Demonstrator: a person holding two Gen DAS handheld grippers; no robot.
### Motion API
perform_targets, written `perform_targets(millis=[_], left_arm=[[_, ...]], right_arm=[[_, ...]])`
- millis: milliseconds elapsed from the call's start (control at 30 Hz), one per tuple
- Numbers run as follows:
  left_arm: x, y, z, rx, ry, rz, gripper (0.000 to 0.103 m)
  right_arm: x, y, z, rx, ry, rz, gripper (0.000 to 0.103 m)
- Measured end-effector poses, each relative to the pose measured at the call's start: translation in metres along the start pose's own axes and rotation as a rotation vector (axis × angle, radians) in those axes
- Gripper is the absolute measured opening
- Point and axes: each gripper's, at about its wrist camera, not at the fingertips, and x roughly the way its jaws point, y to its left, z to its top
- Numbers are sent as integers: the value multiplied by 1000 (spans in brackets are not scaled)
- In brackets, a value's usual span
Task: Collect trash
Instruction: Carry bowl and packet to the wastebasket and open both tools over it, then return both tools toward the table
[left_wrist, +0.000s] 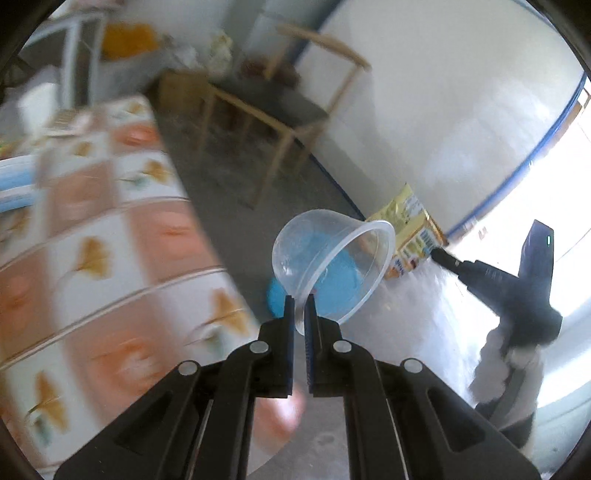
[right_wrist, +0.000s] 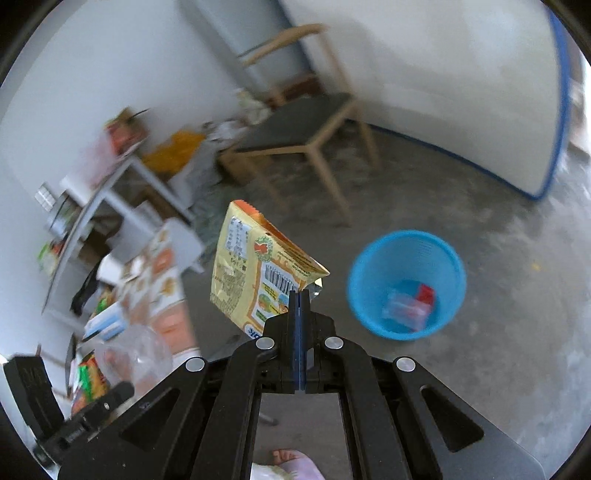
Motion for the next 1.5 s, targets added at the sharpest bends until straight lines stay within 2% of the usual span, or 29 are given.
perform_targets(millis=[33,233,367,400,433,467,500,533,567,667,833,933,1000,1100,1233,1333,1467,1500], left_arm=[[21,-11,10,17,47,-23,4],[121,-52,44,55,226,-43,5],[185,-70,67,64,295,-26,5],[201,-74,73,73,302,-17,10],[216,-77,77,79,308,-9,29],[226,-76,80,80,311,-2,42],[237,-76,80,83,318,11,56],[244,-74,79,83,322,29,57],[249,-71,74,77,328,51,57],[246,-58,67,45,348,30,57],[210,-45,69,56,265,35,57],[169,-41,74,70,180,3,58],[130,-42,74,97,96,-16,60],[72,-38,66,115,-18,-40,65],[1,-30,51,132,-130,-68,76],[-62,-15,33,141,-255,-57,83],[-120,11,11,105,-361,-24,93],[-131,18,5,93,-382,-13,95]], right_arm=[[5,-13,0,19,3,-26,0],[40,-65,4,137,35,-101,0],[67,-92,16,213,51,-113,0],[83,-99,21,235,58,-125,2],[93,-105,22,253,61,-131,8],[106,-114,21,277,73,-119,25],[118,-120,16,304,87,-119,36],[125,-132,12,323,103,-137,47],[129,-141,9,336,115,-155,47],[137,-154,-6,370,129,-159,47],[118,-149,-15,348,109,-139,47],[98,-128,-13,274,84,-121,47],[85,-113,-12,211,61,-107,48],[57,-74,-11,80,19,-79,56],[20,-14,-11,-100,-39,-31,69],[-9,38,-11,-226,-89,17,80],[-36,105,-17,-366,-125,95,95],[-39,117,-19,-388,-130,108,95]])
